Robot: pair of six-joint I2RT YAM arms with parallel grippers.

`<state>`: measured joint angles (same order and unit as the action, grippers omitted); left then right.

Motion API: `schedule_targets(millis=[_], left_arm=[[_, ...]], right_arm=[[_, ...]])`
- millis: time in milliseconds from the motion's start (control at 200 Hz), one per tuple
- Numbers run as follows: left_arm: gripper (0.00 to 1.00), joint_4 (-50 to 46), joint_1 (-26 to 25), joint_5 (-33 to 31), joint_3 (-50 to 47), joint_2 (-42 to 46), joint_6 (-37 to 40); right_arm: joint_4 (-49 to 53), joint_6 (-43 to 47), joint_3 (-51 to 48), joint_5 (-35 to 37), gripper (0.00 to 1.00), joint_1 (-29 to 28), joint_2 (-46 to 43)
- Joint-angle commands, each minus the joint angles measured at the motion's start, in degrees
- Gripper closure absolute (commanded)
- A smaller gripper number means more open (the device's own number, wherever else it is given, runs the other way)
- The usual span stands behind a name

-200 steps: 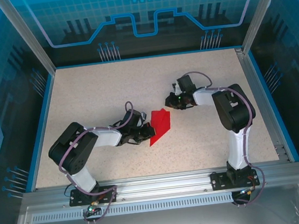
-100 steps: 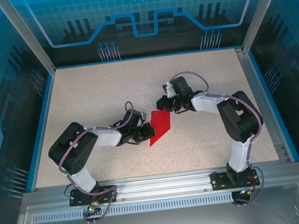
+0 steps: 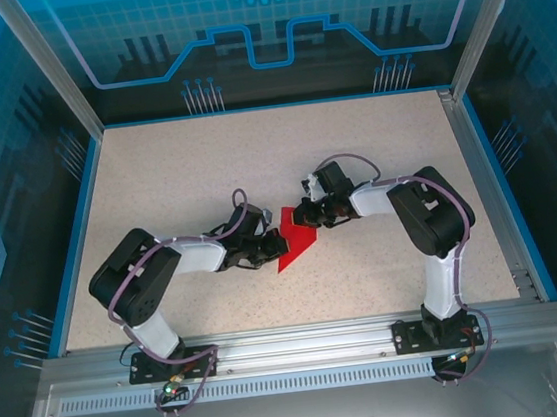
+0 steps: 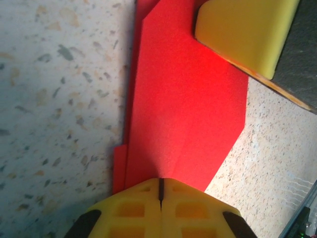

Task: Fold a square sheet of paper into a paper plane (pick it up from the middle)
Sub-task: Fourth fold the wing at the center of the table.

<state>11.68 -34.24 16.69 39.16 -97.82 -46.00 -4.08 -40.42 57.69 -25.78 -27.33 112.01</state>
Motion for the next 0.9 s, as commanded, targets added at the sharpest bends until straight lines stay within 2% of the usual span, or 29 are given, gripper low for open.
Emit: schedule_targets(millis=[0,175,300,455,715,895], left_arm=[[0.97,-14.40,0.24,-2.53,-1.46,1.89,2.47],[0.91,-18.98,0.38,-2.60,3.74,7.68,2.46],[0.87,-17.07,0.36,-0.55,7.47,8.10,0.45],[0.83,-11.98,0.40,1.23,10.51,4.27,-3.28],[0.82,-5.50,0.36,4.38,11.47,-4.48,-7.92],[0.81,-3.89,0.39,2.89,9.00,-7.34,-9.81]], right_arm=[[2.50,1.40,-1.87,3.73,0.96,0.39,2.38],[1.86,0.92,-2.64,3.37,0.96,0.45,2.25],[1.79,0.53,-2.74,3.45,0.96,0.44,2.27],[1.79,0.26,-2.68,3.46,0.96,0.44,2.93],[0.78,-0.52,-3.63,3.46,0.96,0.42,3.46],[0.22,-0.96,-4.21,3.46,0.96,0.26,3.89]])
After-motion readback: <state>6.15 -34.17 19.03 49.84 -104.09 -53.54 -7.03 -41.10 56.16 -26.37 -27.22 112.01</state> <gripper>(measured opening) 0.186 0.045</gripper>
